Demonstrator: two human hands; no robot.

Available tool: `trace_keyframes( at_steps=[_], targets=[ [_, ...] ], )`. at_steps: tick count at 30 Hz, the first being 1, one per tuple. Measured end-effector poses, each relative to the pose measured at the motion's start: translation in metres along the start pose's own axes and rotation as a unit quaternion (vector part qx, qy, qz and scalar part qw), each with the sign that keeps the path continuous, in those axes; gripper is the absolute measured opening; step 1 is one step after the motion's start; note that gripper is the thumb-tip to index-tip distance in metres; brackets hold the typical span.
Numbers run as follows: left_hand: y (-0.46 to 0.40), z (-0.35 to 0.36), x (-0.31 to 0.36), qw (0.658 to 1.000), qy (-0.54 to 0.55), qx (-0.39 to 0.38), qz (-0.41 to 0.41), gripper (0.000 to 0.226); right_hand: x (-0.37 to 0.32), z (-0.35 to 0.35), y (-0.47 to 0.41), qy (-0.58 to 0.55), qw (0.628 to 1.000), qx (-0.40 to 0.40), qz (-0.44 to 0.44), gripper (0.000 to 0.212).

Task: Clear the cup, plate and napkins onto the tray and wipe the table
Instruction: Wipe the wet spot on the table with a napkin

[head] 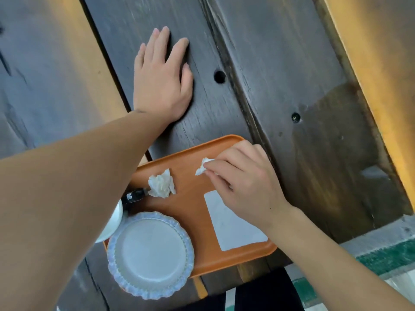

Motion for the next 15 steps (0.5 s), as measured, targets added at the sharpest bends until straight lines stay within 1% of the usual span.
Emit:
trace_keyframes(
  at_steps=[5, 12, 15],
  targets=[
    [-0.0004, -0.0005, 0.0, 1.0, -0.002, -0.003, 0.0, 0.052, -0.0002, 0.006, -0.0034, 0.028, 0.999, -0.031, -0.004, 0.015],
    [-0.001, -0.0004, -0.0009, 1.0, -0.019, 0.009, 0.002, 0.053, 0.0006, 0.0081, -0.0037, 0.047, 0.998, -0.044, 0.014, 0.012],
    [-0.0014, 0.0006, 0.0003, 1.0, -0.019, 0.014, 0.009, 0.053, -0.0016, 0.0073, -0.0027, 0.05, 0.997, -0.057, 0.025, 0.006]
  ],
)
Point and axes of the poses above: each hand's wrist, its own y-axis away from the middle knuckle, its own z-axis out of the palm, x = y × z, the point moved 3 cm from there along -y, towards the middle knuckle, and after that the axes turned 1 degree about -z, right-handed, at the moved point
